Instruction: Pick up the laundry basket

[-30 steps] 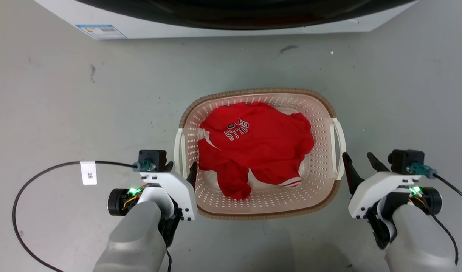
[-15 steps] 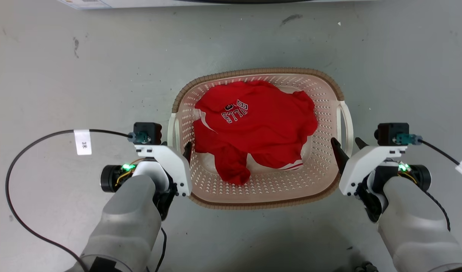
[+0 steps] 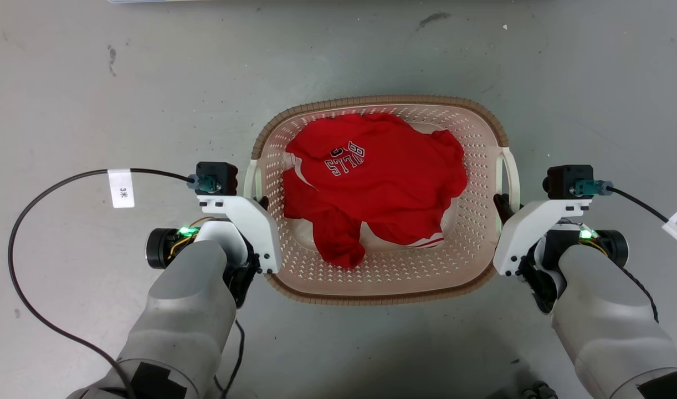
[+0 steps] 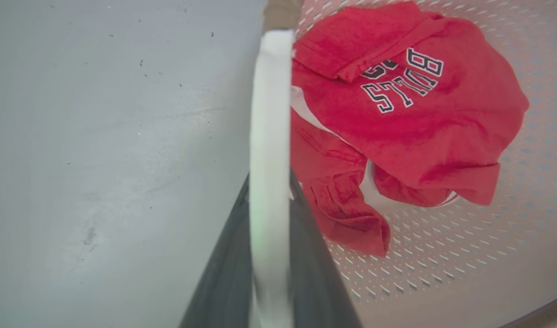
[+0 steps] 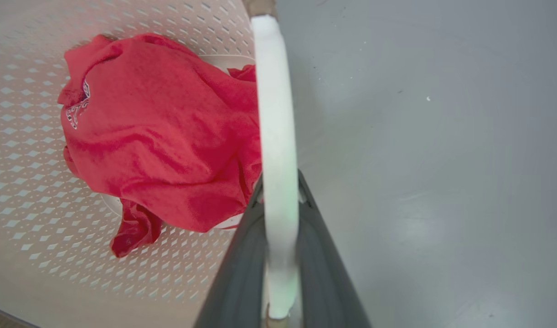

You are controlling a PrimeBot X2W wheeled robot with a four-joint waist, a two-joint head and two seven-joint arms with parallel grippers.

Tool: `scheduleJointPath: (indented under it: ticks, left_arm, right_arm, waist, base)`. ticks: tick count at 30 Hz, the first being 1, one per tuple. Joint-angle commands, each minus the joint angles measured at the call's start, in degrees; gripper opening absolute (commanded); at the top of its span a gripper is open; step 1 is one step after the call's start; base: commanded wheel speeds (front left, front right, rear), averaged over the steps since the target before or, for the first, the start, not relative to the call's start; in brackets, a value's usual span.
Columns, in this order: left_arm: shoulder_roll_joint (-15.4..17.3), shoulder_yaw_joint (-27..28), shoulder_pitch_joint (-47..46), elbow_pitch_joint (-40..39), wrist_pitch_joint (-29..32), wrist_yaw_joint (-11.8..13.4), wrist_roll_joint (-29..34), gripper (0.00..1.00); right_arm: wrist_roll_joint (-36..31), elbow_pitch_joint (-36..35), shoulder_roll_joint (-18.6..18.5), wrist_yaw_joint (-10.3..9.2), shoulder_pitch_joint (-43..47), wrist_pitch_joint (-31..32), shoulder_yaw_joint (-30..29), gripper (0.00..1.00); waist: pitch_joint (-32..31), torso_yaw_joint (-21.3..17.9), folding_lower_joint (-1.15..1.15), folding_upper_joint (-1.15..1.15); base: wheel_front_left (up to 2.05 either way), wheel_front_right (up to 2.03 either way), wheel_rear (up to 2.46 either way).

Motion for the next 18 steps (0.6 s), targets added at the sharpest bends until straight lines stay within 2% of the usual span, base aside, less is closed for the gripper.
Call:
scheduleJointPath:
  ticks: [1, 9, 18]
  left_arm:
    - [0.1, -0.3, -0.4, 0.2, 0.0, -0.2, -0.3, 0.00]
    - [-0.2, -1.2, -0.1, 0.3, -0.1, -0.6, -1.6, 0.00]
    - [-0.5, -2.9, 1.6, 0.4, 2.7, -0.8, -3.7, 0.00]
  right_arm:
    - [1.1, 0.1, 0.1, -0.02, -1.0, 0.2, 0.6, 0.00]
    - [4.6, 0.0, -0.1, -0.02, -0.5, 0.4, 3.4, 0.00]
    - [9.0, -1.6, 0.7, 0.07, 1.9, 3.7, 7.8, 0.00]
  waist:
    - [0.0, 0.0, -0.01, 0.00]
    - [-0.8, 0.2, -0.01, 0.00]
    - [-6.6, 0.4, -0.01, 0.00]
  base:
    - [0.00, 0.00, 0.00]
    - [0.00, 0.00, 0.00]
    - [0.00, 0.00, 0.00]
